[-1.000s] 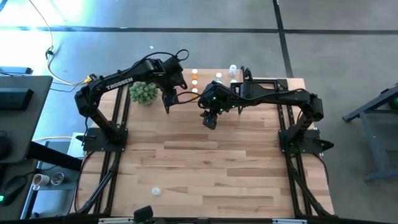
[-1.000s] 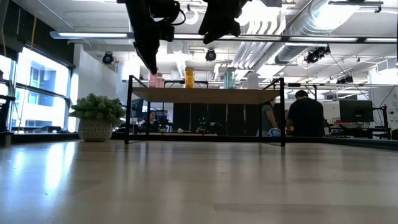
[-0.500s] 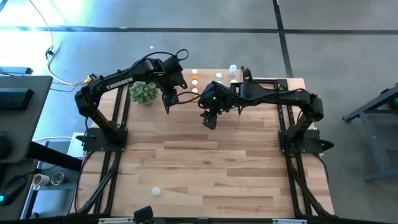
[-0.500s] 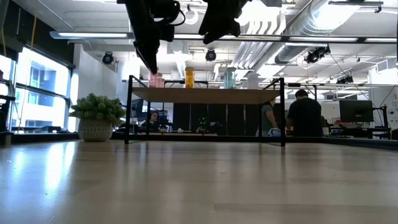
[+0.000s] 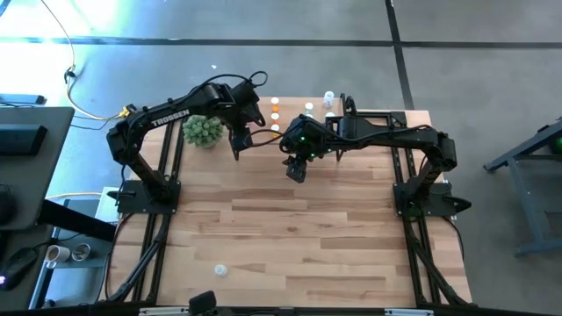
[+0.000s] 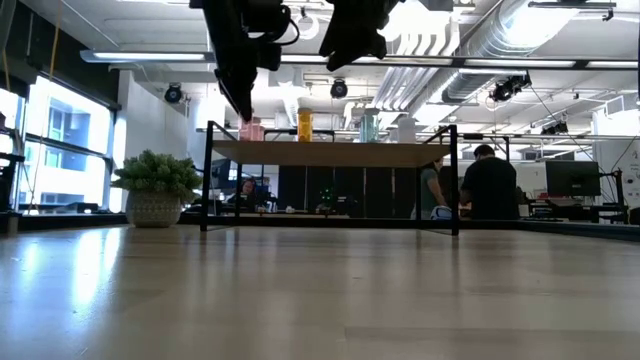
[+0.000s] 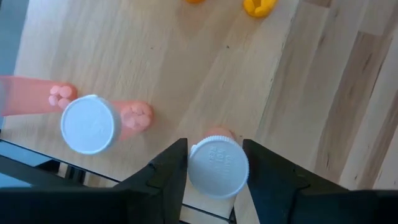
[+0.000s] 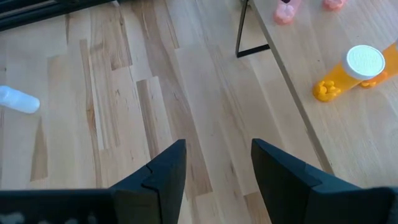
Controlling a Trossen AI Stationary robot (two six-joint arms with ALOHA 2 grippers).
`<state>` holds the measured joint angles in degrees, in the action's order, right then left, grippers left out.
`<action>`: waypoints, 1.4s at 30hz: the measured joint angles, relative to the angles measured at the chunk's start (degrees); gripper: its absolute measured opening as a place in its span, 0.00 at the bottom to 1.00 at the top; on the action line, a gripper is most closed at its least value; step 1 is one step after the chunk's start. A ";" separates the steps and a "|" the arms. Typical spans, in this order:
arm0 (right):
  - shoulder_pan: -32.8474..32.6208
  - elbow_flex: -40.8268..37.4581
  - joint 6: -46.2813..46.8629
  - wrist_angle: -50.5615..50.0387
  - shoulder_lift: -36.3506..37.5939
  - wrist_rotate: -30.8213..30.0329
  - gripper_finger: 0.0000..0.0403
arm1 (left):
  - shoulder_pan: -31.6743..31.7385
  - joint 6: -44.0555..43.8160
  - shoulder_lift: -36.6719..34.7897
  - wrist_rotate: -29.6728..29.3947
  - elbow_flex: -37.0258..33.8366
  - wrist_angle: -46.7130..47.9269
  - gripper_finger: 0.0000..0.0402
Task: Pick and place medicine bottles onto shelf by color
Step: Put the pink pill bottle on the shelf aligned with the other pink pill bottles, then put the white pill bottle on the shelf aligned with the other white pill bottles
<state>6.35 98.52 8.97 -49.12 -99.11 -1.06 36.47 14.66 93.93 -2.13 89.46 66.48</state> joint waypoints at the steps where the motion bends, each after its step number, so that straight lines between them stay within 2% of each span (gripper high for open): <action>1: 0.00 0.00 0.00 0.00 0.00 0.00 0.43 | 0.00 -0.01 0.02 -0.06 -0.01 -0.04 0.37; 9: 0.00 0.00 0.00 -0.02 0.00 0.01 0.43 | -0.04 0.09 -0.11 -3.06 0.01 -0.20 0.43; 13: 0.00 0.00 0.00 -0.02 0.00 0.00 0.43 | -0.04 0.94 -0.13 -2.97 0.06 -0.20 0.43; 18: 0.00 0.00 0.00 -0.02 0.00 0.01 0.43 | -0.04 1.00 -0.17 -0.01 0.06 -0.22 0.43; 24: 0.00 0.00 0.00 -0.02 0.00 0.12 0.43 | -0.04 1.41 -0.28 -0.20 0.10 -0.24 0.43; 42: -0.01 0.00 0.91 -1.88 0.00 0.66 0.43 | -0.09 2.93 -8.55 -3.04 0.17 -0.30 0.43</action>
<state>6.34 98.52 9.89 -51.01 -99.11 -0.40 36.38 17.59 85.38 -5.17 89.62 66.18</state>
